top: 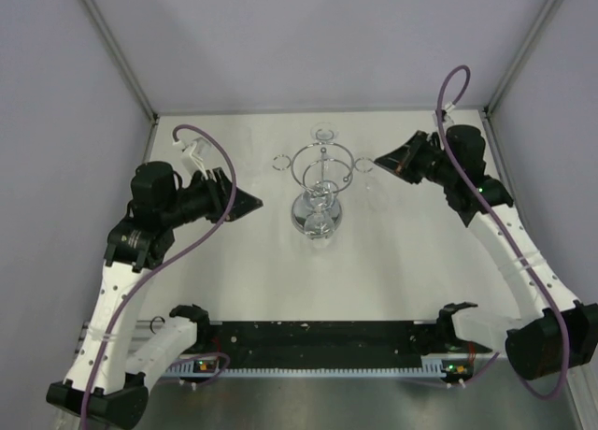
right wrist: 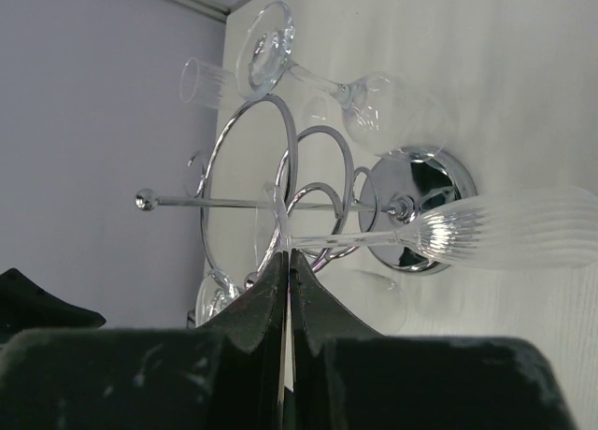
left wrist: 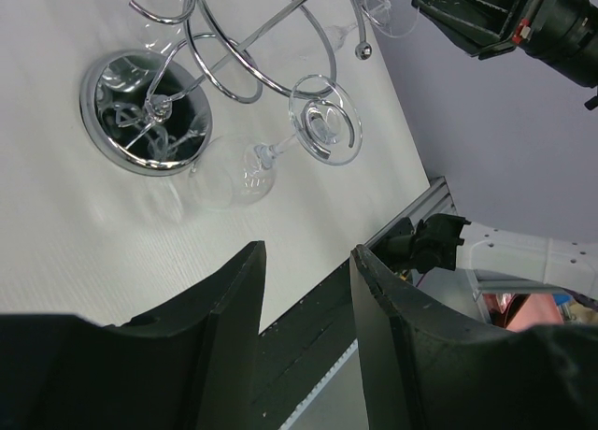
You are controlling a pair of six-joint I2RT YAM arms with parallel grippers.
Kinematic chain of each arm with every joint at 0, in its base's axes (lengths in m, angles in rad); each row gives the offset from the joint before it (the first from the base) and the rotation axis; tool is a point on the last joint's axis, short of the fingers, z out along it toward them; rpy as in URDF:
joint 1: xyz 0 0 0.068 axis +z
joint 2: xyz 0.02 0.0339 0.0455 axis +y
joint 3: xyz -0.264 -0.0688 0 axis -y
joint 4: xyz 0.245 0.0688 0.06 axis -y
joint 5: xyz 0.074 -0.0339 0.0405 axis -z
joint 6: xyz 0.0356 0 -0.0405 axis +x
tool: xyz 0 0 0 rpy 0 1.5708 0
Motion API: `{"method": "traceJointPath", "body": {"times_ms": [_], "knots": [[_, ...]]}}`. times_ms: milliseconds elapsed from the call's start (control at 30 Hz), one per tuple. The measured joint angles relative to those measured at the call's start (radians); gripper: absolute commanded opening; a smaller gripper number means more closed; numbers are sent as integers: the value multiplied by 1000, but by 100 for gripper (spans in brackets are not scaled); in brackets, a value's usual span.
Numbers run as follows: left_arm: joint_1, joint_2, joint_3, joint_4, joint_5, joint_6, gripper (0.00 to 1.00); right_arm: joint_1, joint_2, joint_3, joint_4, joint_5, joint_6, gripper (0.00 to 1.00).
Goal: Take the wine glass off the wine glass rack
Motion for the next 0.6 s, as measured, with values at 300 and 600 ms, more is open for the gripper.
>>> {"method": "traceJointPath", "body": {"times_ms": [300,600], "knots": [[0,-6,0,-7,0,0,47,-20,-77,0,-16,6,3,0],[0,-12,0,-6,2,-5,47,-60,-142,0,-68,26,-12,0]]}}
